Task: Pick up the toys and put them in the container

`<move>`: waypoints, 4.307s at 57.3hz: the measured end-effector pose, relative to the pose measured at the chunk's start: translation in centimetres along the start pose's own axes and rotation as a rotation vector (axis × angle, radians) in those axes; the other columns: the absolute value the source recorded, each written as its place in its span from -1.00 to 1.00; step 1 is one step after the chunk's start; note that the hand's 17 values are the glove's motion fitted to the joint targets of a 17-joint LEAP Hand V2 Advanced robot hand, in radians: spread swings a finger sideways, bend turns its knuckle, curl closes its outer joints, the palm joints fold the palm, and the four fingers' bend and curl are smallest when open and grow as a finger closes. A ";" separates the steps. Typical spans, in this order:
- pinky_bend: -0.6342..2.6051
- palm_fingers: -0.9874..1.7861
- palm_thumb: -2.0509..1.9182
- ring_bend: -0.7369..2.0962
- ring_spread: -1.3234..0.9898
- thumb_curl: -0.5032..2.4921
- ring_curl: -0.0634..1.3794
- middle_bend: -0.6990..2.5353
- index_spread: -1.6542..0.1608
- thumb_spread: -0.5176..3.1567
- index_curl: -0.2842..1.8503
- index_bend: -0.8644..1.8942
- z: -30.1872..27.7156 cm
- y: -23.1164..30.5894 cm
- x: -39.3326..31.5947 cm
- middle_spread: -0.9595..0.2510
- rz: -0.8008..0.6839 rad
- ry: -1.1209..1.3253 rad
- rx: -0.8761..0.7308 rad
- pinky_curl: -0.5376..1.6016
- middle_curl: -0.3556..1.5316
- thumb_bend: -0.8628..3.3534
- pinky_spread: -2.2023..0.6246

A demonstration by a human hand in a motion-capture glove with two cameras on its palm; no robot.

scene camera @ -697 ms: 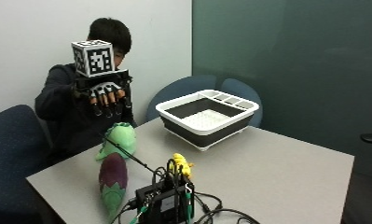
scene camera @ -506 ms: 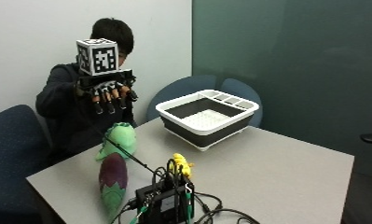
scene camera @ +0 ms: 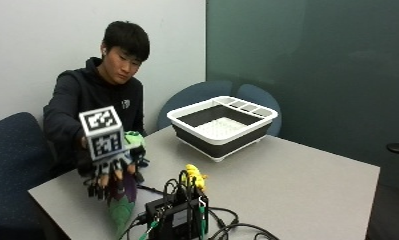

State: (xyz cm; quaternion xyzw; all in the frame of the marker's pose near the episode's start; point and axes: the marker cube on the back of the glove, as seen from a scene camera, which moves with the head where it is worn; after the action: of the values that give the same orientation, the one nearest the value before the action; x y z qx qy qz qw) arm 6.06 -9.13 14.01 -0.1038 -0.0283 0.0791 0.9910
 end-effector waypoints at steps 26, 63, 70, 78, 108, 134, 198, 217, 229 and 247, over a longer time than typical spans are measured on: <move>0.14 0.23 0.40 0.30 -0.02 -0.35 -0.36 -0.39 0.50 -0.03 -0.42 -0.11 2.5 -2.9 0.6 0.56 0.022 -0.008 0.305 -0.16 -0.52 -0.43 0.34; 0.00 0.42 0.41 0.27 -0.16 -0.07 -0.24 -0.17 0.48 -0.56 -0.09 0.08 -18.3 14.1 -21.5 0.26 -0.550 -0.211 0.640 -0.11 -0.29 -0.43 0.28; 0.00 0.42 0.41 0.27 -0.16 -0.04 -0.23 -0.16 0.47 -0.62 -0.05 0.08 -16.7 15.7 -28.8 0.25 -0.683 -0.226 0.576 -0.10 -0.26 -0.43 0.28; 0.01 0.40 0.40 0.28 -0.16 -0.01 -0.20 -0.17 0.46 -0.66 0.00 0.06 -13.6 15.3 -34.2 0.24 -0.759 -0.241 0.498 -0.09 -0.23 -0.43 0.27; 0.03 -0.46 0.13 -0.23 0.15 -0.24 -0.52 -0.47 0.51 -0.11 -0.34 -0.30 -13.4 17.1 -22.0 0.63 -0.830 -0.063 0.197 -0.14 -0.32 -0.60 0.56; -0.13 -0.42 0.14 -0.36 0.15 -0.37 -0.55 -0.48 0.48 -0.02 -0.41 -0.26 1.0 15.4 -6.7 0.52 -0.837 0.282 -0.056 -0.22 -0.33 -0.60 0.59; -0.34 -0.29 0.08 -0.35 0.10 -0.45 -0.66 -0.45 0.48 -0.04 -0.36 -0.23 -18.7 9.5 -7.9 0.42 -0.723 0.121 0.328 -0.21 -0.27 -0.60 0.55; -0.35 -0.28 0.08 -0.35 0.09 -0.45 -0.63 -0.45 0.47 -0.04 -0.33 -0.23 -20.4 8.0 -5.5 0.41 -0.643 0.089 0.377 -0.19 -0.26 -0.60 0.55; -0.33 -0.32 0.07 -0.34 0.09 -0.46 -0.60 -0.46 0.48 -0.05 -0.35 -0.27 -9.4 10.4 -4.9 0.41 -0.806 0.051 0.068 -0.17 -0.25 -0.60 0.55; 0.01 -0.38 0.08 -0.32 0.17 -0.44 -0.55 -0.54 0.47 -0.11 -0.44 -0.28 5.0 13.1 -5.9 0.49 -0.870 0.260 -0.119 -0.05 -0.38 -0.59 0.60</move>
State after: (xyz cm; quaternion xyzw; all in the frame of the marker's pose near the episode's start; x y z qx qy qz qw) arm -2.05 3.62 15.87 -0.1482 0.0507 -0.3597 0.9198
